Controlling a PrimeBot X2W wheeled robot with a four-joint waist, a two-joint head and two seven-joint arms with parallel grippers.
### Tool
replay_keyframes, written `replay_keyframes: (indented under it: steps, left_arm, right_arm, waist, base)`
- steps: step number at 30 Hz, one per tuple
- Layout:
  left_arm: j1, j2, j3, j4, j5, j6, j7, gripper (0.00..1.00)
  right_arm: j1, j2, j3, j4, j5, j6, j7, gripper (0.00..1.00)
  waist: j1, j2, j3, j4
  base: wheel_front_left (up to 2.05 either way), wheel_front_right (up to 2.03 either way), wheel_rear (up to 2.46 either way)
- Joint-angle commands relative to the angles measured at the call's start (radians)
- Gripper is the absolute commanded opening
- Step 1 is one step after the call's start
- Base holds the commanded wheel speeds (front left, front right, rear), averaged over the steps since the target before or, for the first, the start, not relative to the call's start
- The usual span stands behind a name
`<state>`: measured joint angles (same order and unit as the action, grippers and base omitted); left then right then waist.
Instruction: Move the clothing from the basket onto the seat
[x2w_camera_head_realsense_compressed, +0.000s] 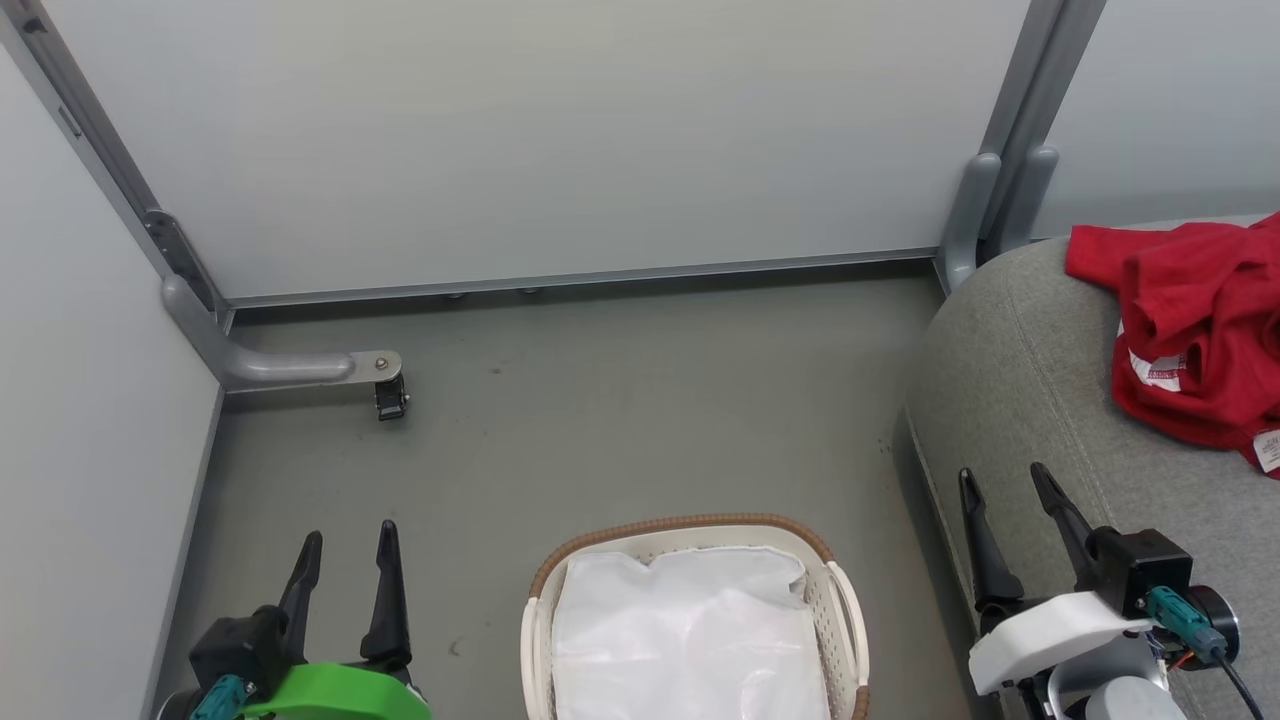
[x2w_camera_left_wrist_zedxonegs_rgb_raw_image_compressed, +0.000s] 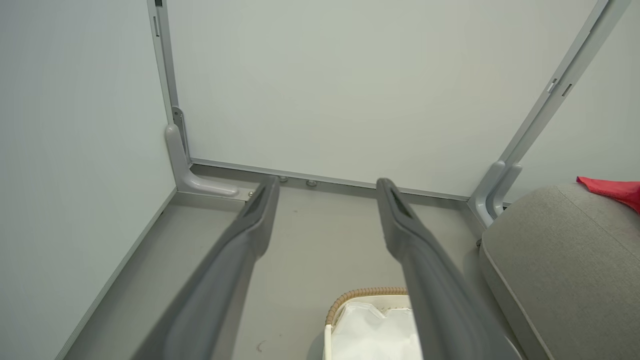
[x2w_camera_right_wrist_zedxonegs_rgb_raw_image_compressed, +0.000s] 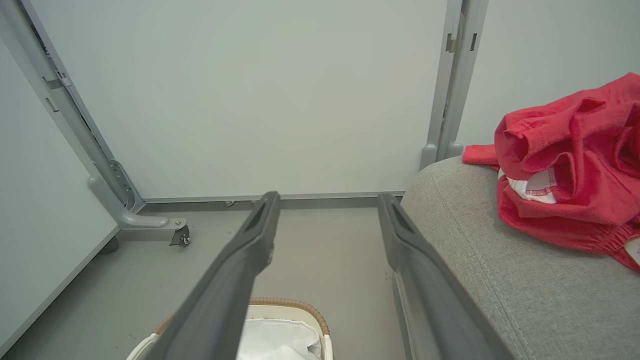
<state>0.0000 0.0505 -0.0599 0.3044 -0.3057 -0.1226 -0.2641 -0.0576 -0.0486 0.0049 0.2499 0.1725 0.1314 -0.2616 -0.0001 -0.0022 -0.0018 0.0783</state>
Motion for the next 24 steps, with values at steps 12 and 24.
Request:
replay_keyframes:
  steps: [12,24]
  left_arm:
    - [0.003,-0.002,-0.002,0.030,-0.053,-0.001,0.009,0.00]
    - [-0.017,-0.002,0.027,0.015,-0.253,-0.002,0.068,0.00]
  right_arm:
    - [0.007,0.007,-0.005,0.033,0.032,0.000,0.013,0.00]
    - [-0.002,0.005,-0.022,0.024,0.258,0.000,0.070,0.00]
  waist:
    - [0.0001,0.0001,-0.001,-0.001]
    - [0.0001,0.0003,0.000,-0.009]
  base:
    - [0.00,0.00,0.00]
    - [0.00,0.00,0.00]
